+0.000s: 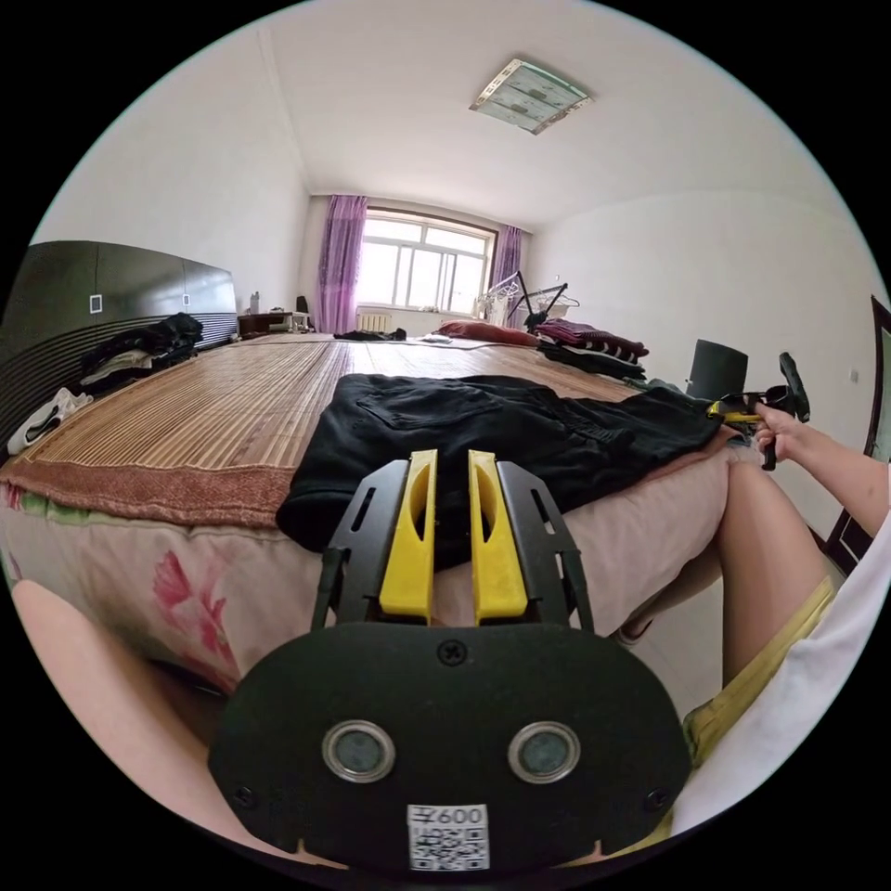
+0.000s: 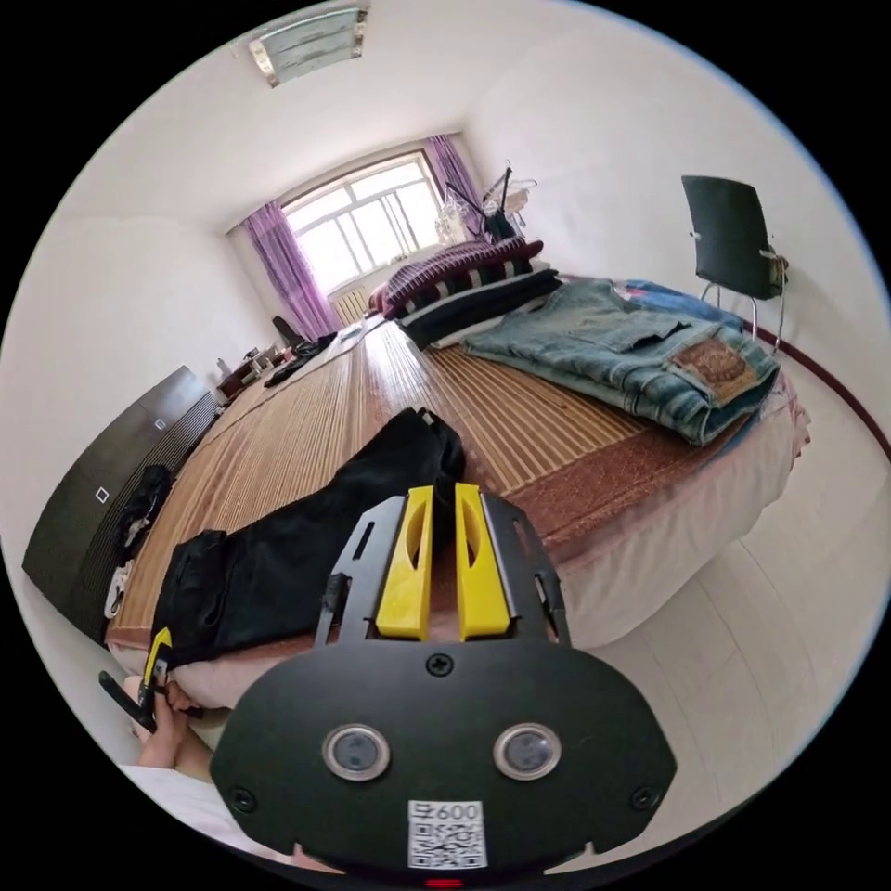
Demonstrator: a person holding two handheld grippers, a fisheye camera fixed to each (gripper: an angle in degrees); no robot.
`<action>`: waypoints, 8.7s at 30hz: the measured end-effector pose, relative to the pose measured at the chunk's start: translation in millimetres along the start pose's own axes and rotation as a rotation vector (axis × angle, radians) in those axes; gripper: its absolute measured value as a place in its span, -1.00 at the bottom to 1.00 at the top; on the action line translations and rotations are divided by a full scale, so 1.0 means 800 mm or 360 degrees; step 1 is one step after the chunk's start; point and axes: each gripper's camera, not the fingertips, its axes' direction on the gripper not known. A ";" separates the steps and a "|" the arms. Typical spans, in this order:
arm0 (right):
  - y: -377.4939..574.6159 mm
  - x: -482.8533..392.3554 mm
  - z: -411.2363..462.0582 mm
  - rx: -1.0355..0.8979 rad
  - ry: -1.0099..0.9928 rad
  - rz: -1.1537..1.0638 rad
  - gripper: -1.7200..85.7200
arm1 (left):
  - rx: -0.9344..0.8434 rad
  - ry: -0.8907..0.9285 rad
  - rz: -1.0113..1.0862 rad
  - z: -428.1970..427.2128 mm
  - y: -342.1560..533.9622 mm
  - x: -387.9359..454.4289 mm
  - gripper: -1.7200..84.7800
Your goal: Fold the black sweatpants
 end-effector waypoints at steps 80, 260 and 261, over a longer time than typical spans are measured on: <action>0.419 0.095 0.322 -0.0457 -0.1254 -0.0694 -0.98 | -0.0928 0.0720 -0.0971 -0.237 -0.769 -0.151 -0.58; -0.254 0.045 0.423 -0.1058 -0.1419 -0.0309 -0.98 | -0.0326 -0.0081 0.0862 0.445 0.207 0.414 -0.95; -0.253 0.046 0.423 -0.1057 -0.1416 -0.0312 -0.98 | -0.0256 -0.0229 0.1047 0.437 0.231 0.443 -0.95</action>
